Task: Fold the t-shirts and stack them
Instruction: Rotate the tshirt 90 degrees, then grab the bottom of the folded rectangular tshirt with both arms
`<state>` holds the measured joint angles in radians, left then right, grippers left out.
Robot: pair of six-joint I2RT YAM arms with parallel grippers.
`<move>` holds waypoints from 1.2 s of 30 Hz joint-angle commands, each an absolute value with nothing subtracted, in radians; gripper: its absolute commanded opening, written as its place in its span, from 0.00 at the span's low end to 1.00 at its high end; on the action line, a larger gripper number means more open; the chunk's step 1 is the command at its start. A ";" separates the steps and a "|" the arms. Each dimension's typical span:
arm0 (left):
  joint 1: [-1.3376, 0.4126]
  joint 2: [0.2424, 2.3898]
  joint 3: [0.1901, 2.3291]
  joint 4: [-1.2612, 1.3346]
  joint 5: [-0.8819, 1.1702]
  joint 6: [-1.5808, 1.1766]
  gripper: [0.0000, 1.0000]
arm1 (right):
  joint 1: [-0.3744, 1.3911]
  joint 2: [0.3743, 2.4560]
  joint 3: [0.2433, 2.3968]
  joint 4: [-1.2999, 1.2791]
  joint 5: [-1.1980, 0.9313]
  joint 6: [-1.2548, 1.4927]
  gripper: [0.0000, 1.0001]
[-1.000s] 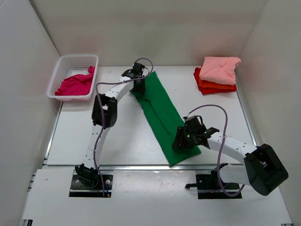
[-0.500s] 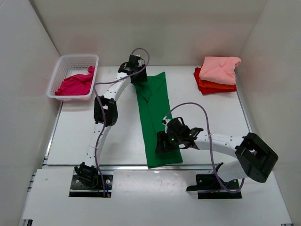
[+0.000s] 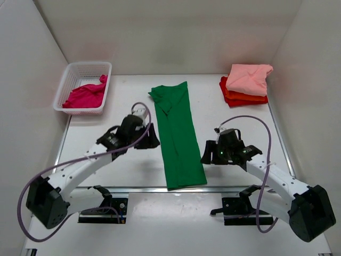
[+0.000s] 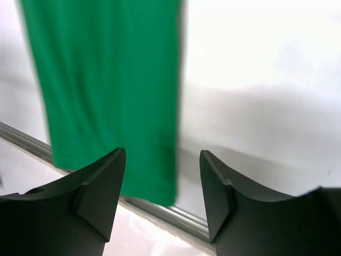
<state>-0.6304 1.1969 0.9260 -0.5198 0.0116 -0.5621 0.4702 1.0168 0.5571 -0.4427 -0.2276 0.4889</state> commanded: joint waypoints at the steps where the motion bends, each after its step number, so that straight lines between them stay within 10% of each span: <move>1: -0.673 1.088 0.714 -0.417 0.003 -0.793 0.66 | 0.538 0.973 0.513 -0.529 -0.193 0.511 0.55; 23: -1.149 1.411 0.635 -0.262 -0.100 -1.108 0.64 | 0.781 0.917 0.311 -0.442 -0.158 0.773 0.46; 30: -1.164 1.384 0.609 -0.276 -0.083 -1.117 0.22 | 0.764 0.936 0.311 -0.436 -0.189 0.750 0.00; 36: -1.216 1.272 0.558 -0.345 -0.061 -1.158 0.00 | 0.822 0.903 0.337 -0.486 -0.216 0.773 0.00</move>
